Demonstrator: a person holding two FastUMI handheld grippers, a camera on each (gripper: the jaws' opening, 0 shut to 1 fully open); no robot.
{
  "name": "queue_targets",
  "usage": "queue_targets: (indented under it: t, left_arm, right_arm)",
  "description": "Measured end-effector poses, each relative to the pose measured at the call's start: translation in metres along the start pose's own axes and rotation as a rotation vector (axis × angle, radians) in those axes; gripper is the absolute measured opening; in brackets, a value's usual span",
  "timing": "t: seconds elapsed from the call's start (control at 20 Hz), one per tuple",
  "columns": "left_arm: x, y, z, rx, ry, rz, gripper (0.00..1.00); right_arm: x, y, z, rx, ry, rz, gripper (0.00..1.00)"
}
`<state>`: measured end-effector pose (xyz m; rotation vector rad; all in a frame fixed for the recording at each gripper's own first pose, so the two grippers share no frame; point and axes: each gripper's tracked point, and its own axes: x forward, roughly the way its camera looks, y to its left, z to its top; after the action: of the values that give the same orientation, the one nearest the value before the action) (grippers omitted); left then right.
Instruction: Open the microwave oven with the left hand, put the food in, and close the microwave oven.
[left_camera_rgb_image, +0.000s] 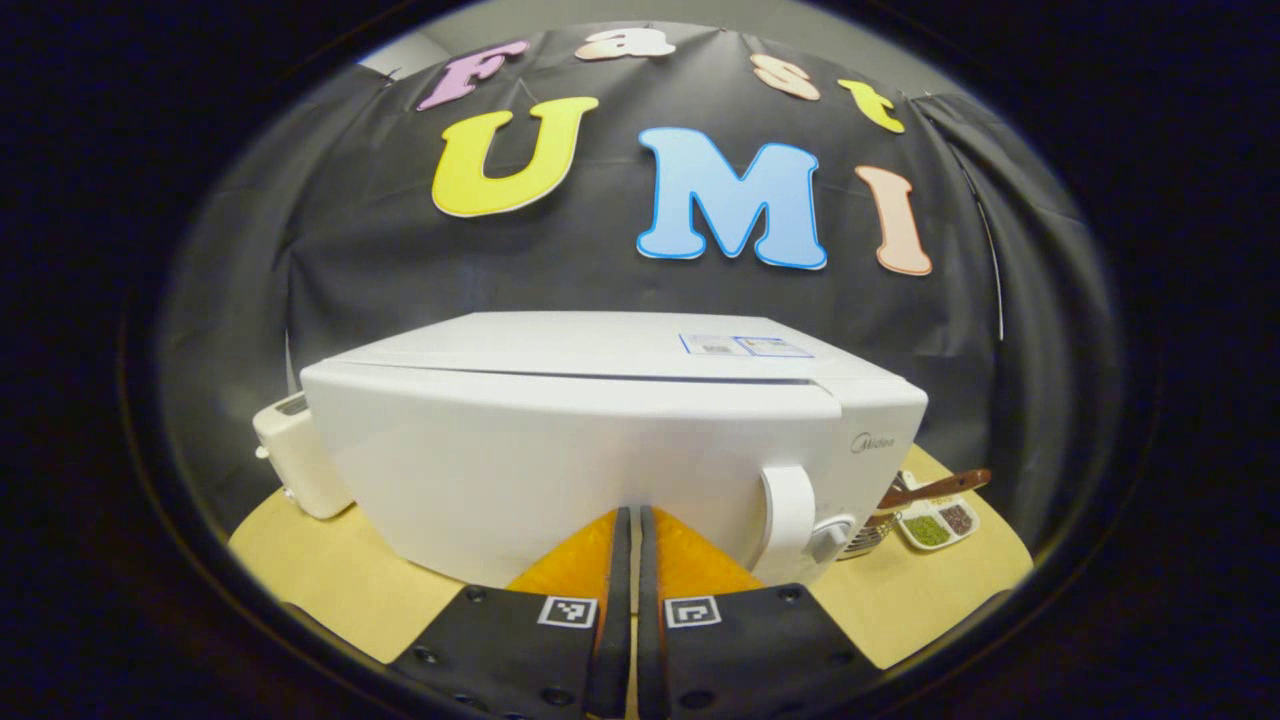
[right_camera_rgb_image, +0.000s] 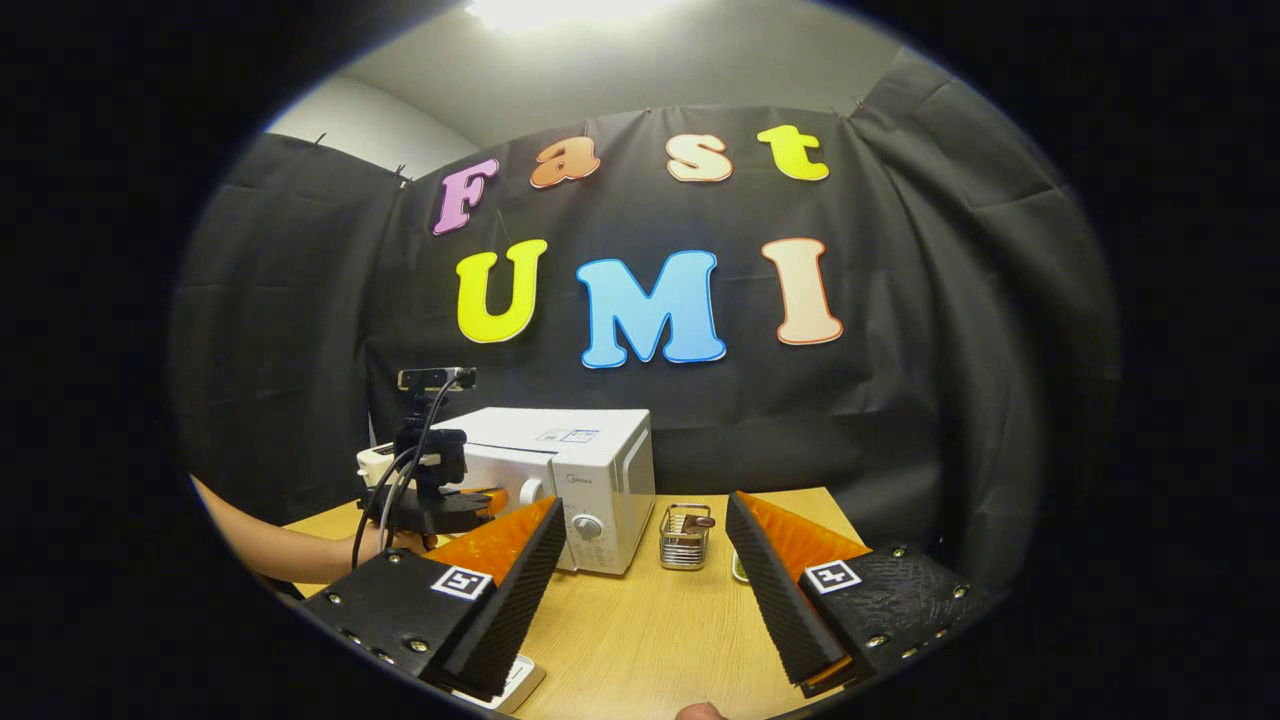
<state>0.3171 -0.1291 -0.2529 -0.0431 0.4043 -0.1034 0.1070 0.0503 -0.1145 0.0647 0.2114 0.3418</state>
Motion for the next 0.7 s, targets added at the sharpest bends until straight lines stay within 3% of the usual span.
queue_targets:
  t: [0.05,0.15,0.3,0.4,0.45,0.7]
  left_arm:
    - [0.006,0.005,0.004,0.005,-0.013,0.016,0.1]
    - [0.003,0.007,-0.016,-0.063,0.087,0.032,0.14]
    - [-0.01,0.013,-0.002,-0.048,0.052,0.001,0.14]
    - [-0.041,0.016,0.012,-0.004,-0.004,-0.036,0.08]
    - [-0.062,0.019,0.02,0.025,-0.039,-0.05,0.14]
    - [-0.157,0.048,0.047,0.073,-0.169,-0.069,0.13]
  right_arm:
    - [0.0,0.004,0.003,0.004,-0.005,0.007,0.98]
    - [0.002,0.012,0.007,0.003,-0.008,0.017,0.98]
    - [0.002,0.027,0.013,0.022,-0.029,0.007,0.98]
    - [0.003,0.036,0.016,0.025,-0.038,-0.007,0.98]
    - [0.001,0.041,0.019,0.024,-0.044,-0.017,0.98]
    - [-0.007,0.077,0.034,0.023,-0.083,-0.037,0.98]
